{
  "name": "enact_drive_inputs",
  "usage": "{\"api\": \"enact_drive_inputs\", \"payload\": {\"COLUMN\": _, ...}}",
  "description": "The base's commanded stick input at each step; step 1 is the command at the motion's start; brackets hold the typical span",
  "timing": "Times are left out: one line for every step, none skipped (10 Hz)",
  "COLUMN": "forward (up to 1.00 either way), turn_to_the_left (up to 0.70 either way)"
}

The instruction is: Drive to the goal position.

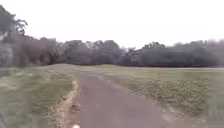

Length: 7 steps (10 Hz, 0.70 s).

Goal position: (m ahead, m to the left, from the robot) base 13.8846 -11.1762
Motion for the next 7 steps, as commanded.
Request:
{"api": "enact_drive_inputs", "payload": {"forward": 0.60, "turn_to_the_left": 0.00}}
{"api": "enact_drive_inputs", "payload": {"forward": 0.60, "turn_to_the_left": 0.00}}
{"api": "enact_drive_inputs", "payload": {"forward": 0.60, "turn_to_the_left": 0.01}}
{"api": "enact_drive_inputs", "payload": {"forward": 0.60, "turn_to_the_left": 0.06}}
{"api": "enact_drive_inputs", "payload": {"forward": 0.60, "turn_to_the_left": 0.10}}
{"api": "enact_drive_inputs", "payload": {"forward": 0.60, "turn_to_the_left": 0.13}}
{"api": "enact_drive_inputs", "payload": {"forward": 0.60, "turn_to_the_left": 0.15}}
